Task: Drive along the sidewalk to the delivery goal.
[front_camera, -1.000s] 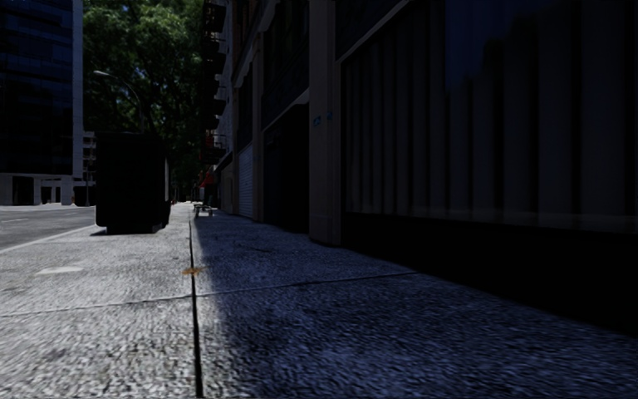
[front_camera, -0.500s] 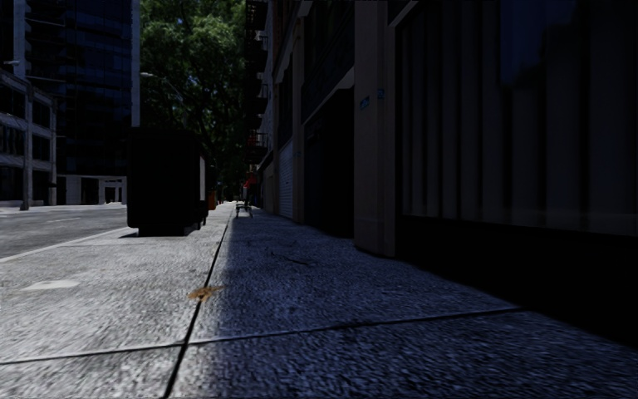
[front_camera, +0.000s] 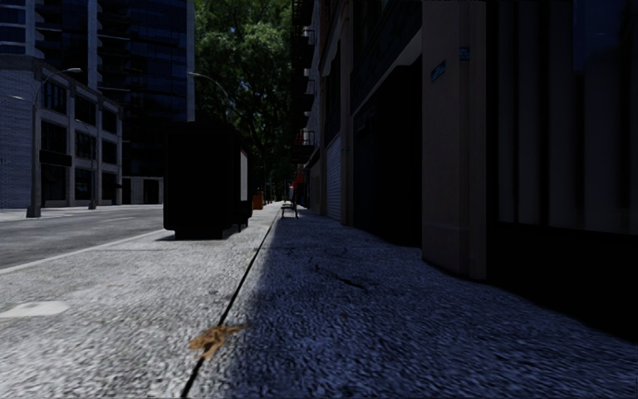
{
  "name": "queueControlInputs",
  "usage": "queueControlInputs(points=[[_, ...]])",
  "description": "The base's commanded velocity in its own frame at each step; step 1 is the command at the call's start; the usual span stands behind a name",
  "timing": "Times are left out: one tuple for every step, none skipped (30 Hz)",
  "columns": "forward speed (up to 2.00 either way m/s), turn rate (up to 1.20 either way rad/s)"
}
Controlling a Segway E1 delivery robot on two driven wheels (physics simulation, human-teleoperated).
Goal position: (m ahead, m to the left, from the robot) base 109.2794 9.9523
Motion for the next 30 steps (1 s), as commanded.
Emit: queueControlInputs(points=[[2.0, 0.0], [2.0, 0.0], [2.0, 0.0], [2.0, 0.0], [2.0, 0.0], [2.0, 0.0], [2.0, 0.0], [2.0, 0.0], [2.0, 0.0], [2.0, 0.0], [2.0, 0.0], [2.0, 0.0], [2.0, 0.07], [2.0, 0.16], [2.0, 0.23], [2.0, 0.23], [2.0, 0.3], [2.0, 0.4], [2.0, 0.4], [2.0, 0.4], [2.0, 0.4], [2.0, 0.46], [2.0, 0.53], [2.0, 0.55], [2.0, 0.55], [2.0, 0.55], [2.0, 0.55], [2.0, 0.55], [2.0, 0.55], [2.0, 0.55]])
